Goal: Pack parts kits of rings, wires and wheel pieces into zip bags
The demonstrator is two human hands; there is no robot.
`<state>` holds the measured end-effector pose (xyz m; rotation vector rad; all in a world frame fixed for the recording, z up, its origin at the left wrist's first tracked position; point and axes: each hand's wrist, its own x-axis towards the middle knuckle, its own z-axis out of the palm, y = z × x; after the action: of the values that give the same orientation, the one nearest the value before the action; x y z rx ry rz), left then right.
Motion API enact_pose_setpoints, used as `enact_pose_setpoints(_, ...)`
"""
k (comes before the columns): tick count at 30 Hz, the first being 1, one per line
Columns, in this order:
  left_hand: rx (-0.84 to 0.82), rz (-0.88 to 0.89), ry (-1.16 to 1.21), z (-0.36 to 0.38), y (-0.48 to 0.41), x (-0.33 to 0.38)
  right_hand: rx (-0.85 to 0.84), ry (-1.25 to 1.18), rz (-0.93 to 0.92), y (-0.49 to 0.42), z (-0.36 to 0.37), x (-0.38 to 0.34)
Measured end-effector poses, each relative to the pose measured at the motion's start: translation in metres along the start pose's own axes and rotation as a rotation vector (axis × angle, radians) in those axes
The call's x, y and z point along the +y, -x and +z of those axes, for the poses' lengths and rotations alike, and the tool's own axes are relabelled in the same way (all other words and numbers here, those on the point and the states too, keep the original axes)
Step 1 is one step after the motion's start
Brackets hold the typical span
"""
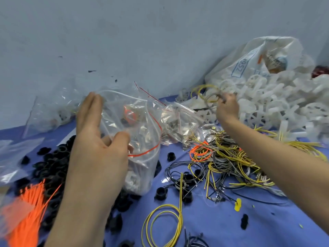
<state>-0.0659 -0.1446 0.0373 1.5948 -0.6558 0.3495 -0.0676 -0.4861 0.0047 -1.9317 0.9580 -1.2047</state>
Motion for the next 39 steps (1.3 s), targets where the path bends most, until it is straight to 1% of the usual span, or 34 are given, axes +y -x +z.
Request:
enact_pose_setpoints(1,-0.001,-0.006,-0.001,0.000,0.000,-0.001,0.076,-0.122,-0.005,0.001,-0.011,-0.011)
enact_pose_setpoints(3,-0.001,-0.018,-0.007,0.002,0.000,-0.002,0.130,-0.312,0.033,0.003,-0.030,-0.029)
enact_pose_setpoints(6,0.013,-0.021,-0.015,0.005,0.002,0.000,0.116,-0.630,0.199,0.015,-0.055,-0.045)
enact_pose_setpoints(8,0.013,-0.010,-0.019,0.007,0.004,0.001,0.090,-0.743,0.243,0.035,-0.070,-0.042)
enact_pose_setpoints(13,0.006,0.041,-0.032,0.003,0.001,-0.002,-0.126,-0.603,0.161,0.092,-0.102,0.001)
enact_pose_setpoints(14,0.009,0.055,-0.035,0.001,-0.001,-0.004,-0.151,-0.517,0.107,0.099,-0.110,0.010)
enact_pose_setpoints(15,0.016,0.062,-0.026,-0.002,-0.005,-0.006,-0.137,-0.327,-0.021,0.105,-0.119,0.015)
enact_pose_setpoints(17,0.017,0.025,0.016,-0.005,-0.010,-0.007,-0.086,0.116,-0.467,0.107,-0.134,0.022)
enact_pose_setpoints(18,0.012,0.000,0.026,-0.006,-0.011,-0.006,-0.101,0.288,-0.680,0.107,-0.140,0.026)
enact_pose_setpoints(19,0.010,-0.011,0.026,-0.007,-0.011,-0.004,-0.152,0.406,-0.821,0.107,-0.145,0.027)
enact_pose_setpoints(21,0.016,-0.006,0.015,-0.008,-0.011,-0.004,-0.253,0.511,-0.951,0.107,-0.156,0.029)
enact_pose_setpoints(23,0.020,0.000,0.012,-0.009,-0.010,-0.003,-0.266,0.508,-0.976,0.103,-0.166,0.034)
enact_pose_setpoints(25,0.018,0.000,0.014,-0.010,-0.010,-0.004,-0.254,0.502,-0.924,0.098,-0.176,0.040)
enact_pose_setpoints(29,0.012,-0.001,0.030,-0.009,-0.010,-0.006,-0.235,0.607,-0.891,0.085,-0.193,0.052)
enact_pose_setpoints(32,-0.007,0.013,0.048,-0.005,-0.010,-0.009,-0.120,0.638,-0.815,0.076,-0.199,0.054)
enact_pose_setpoints(33,-0.012,0.013,0.054,-0.004,-0.010,-0.011,-0.091,0.649,-0.809,0.073,-0.199,0.055)
enact_pose_setpoints(35,-0.017,0.015,0.058,-0.004,-0.011,-0.014,-0.046,0.647,-0.853,0.073,-0.197,0.053)
enact_pose_setpoints(37,-0.017,0.019,0.055,-0.004,-0.012,-0.019,0.067,0.557,-0.906,0.073,-0.198,0.048)
enact_pose_setpoints(38,-0.021,0.024,0.049,-0.004,-0.013,-0.021,0.145,0.487,-0.905,0.071,-0.198,0.045)
enact_pose_setpoints(39,-0.026,0.030,0.042,-0.004,-0.014,-0.022,0.222,0.403,-0.866,0.069,-0.197,0.041)
